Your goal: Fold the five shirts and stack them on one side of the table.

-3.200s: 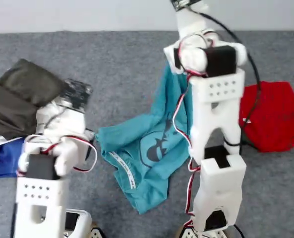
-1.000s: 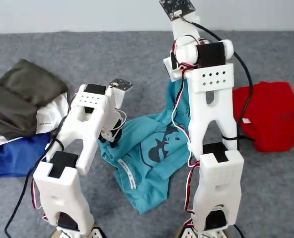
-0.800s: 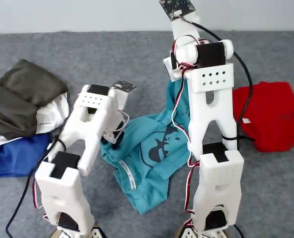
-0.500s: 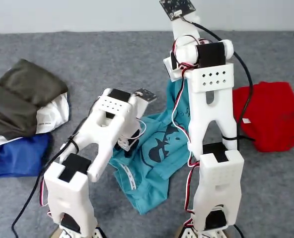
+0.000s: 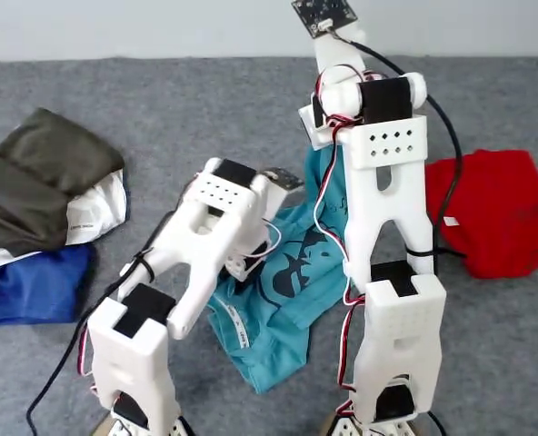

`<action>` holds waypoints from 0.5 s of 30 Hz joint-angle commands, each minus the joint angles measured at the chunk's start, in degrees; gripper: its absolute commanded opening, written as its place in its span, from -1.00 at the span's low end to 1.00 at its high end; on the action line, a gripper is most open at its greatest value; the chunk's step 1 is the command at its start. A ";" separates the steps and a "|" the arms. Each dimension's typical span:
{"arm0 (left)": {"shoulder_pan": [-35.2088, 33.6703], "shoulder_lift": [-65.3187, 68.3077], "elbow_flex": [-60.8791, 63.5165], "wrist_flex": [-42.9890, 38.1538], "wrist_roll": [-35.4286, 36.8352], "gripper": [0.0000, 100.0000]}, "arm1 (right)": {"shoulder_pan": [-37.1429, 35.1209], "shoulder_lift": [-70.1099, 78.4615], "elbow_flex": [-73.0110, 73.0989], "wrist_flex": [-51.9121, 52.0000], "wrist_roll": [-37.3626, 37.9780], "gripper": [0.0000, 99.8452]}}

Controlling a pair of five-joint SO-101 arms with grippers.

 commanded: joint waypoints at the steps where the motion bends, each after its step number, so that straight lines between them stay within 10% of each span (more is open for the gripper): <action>1: 0.97 -0.44 -1.36 0.53 0.35 -0.77 | 0.48 -0.22 0.09 2.24 -0.35 -0.98; 15: 7.74 -0.35 3.74 -0.70 -1.05 -0.77 | 0.48 -0.22 0.09 2.24 -0.35 -0.98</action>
